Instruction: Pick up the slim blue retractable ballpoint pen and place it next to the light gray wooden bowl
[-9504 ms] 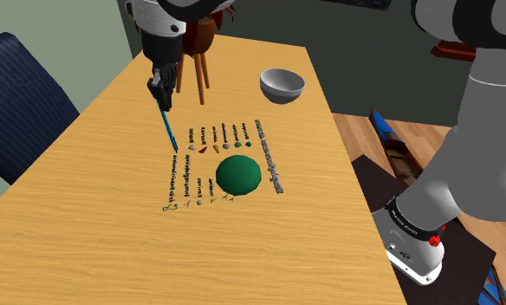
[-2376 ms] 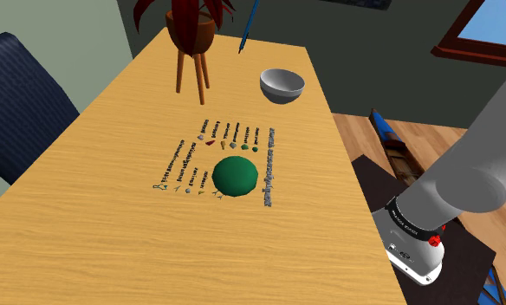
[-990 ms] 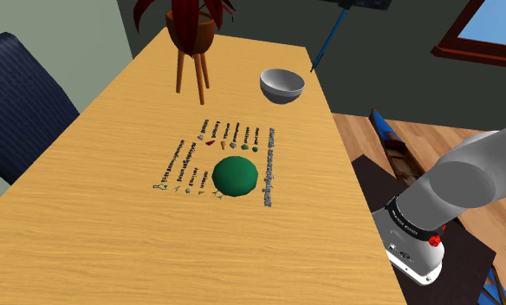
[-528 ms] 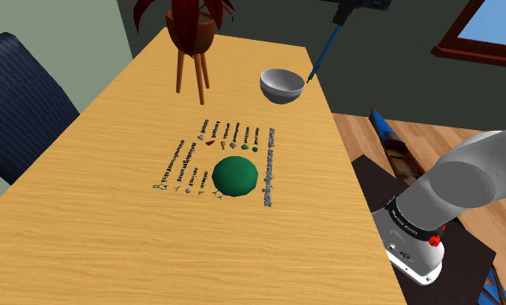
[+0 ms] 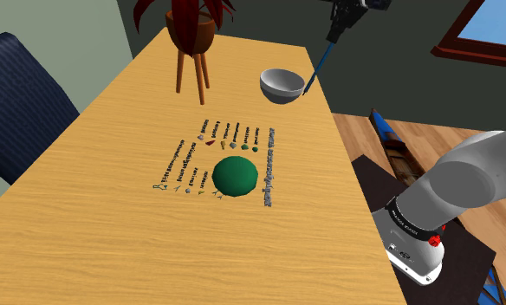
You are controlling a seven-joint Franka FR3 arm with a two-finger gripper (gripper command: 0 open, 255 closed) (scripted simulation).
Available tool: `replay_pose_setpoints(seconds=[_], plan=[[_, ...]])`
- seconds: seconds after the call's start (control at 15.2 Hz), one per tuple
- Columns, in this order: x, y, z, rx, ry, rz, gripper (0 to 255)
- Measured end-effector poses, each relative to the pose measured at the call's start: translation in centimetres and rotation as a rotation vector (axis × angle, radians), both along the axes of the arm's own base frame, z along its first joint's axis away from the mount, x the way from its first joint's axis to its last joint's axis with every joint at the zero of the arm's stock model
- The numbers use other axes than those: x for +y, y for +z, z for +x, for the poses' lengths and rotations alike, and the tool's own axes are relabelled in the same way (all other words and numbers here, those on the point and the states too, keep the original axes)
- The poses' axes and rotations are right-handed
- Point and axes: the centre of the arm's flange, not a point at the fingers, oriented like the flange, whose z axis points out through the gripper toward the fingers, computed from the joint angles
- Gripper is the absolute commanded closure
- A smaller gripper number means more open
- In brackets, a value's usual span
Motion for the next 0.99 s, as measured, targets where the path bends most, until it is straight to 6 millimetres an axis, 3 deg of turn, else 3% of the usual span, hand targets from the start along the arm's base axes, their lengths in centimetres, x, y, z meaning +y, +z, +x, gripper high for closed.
replay_pose_setpoints(seconds=[0.99], plan=[[-0.1, -7.9, 0.0, 0.000, 0.000, 0.000, 255]])
